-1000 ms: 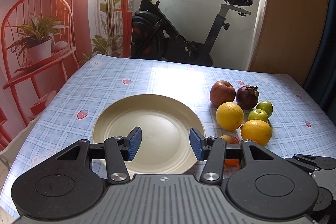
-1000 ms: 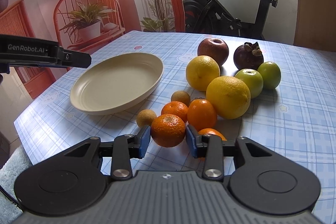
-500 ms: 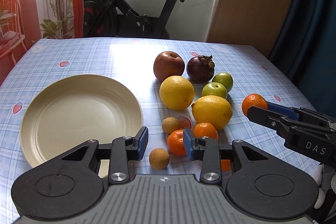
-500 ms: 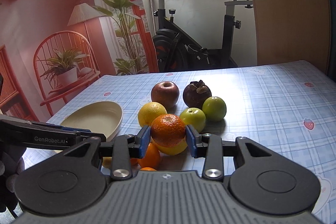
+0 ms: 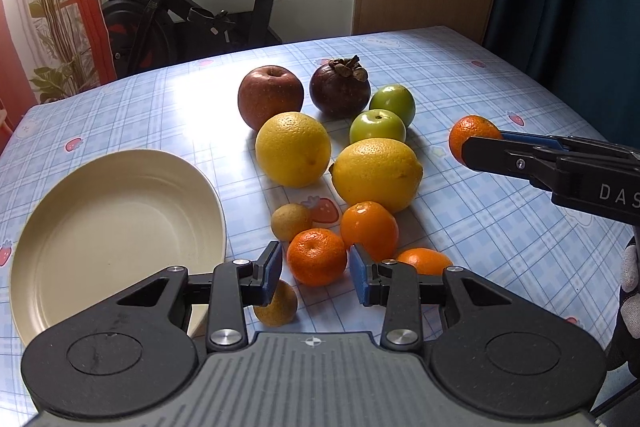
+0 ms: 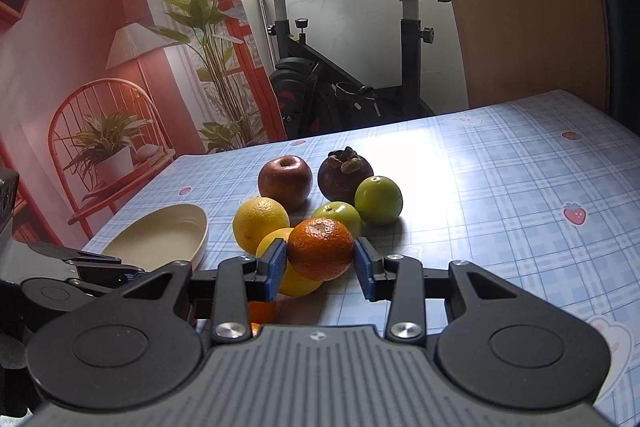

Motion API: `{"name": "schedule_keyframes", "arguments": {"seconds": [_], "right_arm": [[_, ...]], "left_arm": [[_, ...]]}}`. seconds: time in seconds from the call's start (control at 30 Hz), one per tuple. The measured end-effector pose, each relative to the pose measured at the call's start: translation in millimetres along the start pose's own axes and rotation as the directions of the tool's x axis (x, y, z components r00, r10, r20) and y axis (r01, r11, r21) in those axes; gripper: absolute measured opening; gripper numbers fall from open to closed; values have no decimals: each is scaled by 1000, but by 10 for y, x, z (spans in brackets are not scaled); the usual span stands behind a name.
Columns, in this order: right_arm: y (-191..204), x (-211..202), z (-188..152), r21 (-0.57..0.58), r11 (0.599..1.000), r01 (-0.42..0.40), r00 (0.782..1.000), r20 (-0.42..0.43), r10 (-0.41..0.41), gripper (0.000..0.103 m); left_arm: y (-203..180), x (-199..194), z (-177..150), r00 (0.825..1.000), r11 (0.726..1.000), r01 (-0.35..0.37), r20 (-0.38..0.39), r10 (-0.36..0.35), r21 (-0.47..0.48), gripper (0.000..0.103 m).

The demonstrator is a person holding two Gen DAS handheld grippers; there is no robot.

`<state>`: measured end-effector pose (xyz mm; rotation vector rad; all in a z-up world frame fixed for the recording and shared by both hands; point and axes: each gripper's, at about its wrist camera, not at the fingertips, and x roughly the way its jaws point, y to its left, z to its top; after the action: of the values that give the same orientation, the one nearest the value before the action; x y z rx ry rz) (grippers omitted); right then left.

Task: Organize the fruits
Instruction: 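Grasp a second mandarin with the left gripper while the right gripper holds its mandarin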

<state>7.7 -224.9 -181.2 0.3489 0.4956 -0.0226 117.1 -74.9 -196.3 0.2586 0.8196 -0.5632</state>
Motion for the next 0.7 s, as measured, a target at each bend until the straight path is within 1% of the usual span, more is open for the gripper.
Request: {"name": "schedule_keyframes", "arguments": {"seconds": [0.13, 0.27, 0.53, 0.7], "right_arm": [[-9, 3, -2, 8, 1000, 2, 1000, -2, -2, 39], [-27, 3, -7, 17, 1000, 4, 1000, -2, -4, 39], [-30, 9, 9, 31, 1000, 1, 1000, -2, -1, 39], [-34, 14, 6, 35, 999, 0, 1000, -4, 0, 39]], "left_arm": [[16, 65, 33, 1000, 1000, -2, -25, 2, -9, 40], [5, 95, 55, 1000, 1000, -2, -31, 1, -12, 40], [66, 138, 38, 998, 999, 30, -60, -33, -42, 40], [64, 137, 28, 998, 998, 28, -54, -31, -63, 36]]}}
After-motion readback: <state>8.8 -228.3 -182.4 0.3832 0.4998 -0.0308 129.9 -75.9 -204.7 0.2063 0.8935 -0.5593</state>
